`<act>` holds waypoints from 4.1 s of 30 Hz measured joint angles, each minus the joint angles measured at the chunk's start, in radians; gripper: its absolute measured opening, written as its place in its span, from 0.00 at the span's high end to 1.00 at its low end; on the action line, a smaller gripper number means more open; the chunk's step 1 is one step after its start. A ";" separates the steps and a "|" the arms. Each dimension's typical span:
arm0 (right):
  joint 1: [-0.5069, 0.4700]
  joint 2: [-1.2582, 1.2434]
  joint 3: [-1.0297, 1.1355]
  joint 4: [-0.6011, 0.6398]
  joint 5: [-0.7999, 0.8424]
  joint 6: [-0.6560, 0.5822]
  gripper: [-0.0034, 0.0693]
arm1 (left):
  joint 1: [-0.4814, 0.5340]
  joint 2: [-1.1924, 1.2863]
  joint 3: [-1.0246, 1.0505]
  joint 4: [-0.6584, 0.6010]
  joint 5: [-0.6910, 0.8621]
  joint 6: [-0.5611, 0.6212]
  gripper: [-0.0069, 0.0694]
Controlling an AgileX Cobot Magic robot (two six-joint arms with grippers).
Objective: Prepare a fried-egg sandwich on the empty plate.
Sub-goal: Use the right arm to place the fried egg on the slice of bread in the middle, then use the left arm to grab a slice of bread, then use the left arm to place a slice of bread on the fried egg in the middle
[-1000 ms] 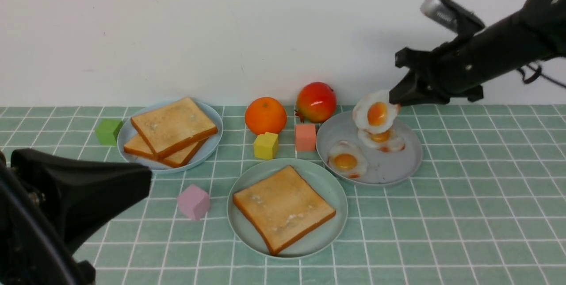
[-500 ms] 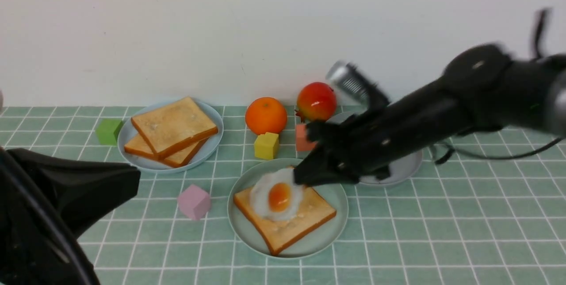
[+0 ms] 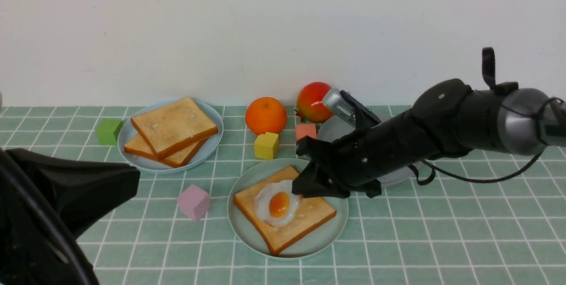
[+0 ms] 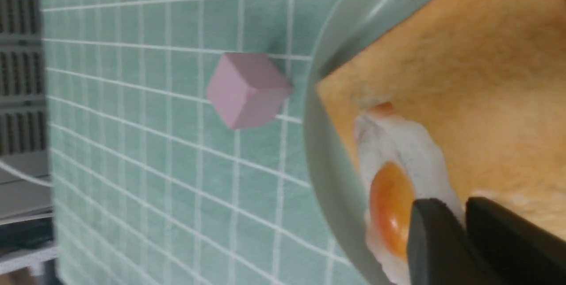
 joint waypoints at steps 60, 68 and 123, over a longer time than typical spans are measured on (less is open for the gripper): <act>0.171 -1.140 0.131 -0.968 0.284 0.284 0.94 | 0.617 1.412 -0.701 -0.078 -0.093 0.678 0.39; 0.171 -1.141 0.131 -0.962 0.283 0.285 0.93 | 0.616 1.420 -0.708 -0.067 -0.082 0.683 0.68; 0.171 -1.329 0.131 -1.019 0.449 0.313 0.87 | 0.026 1.163 -0.464 0.075 0.053 0.288 0.85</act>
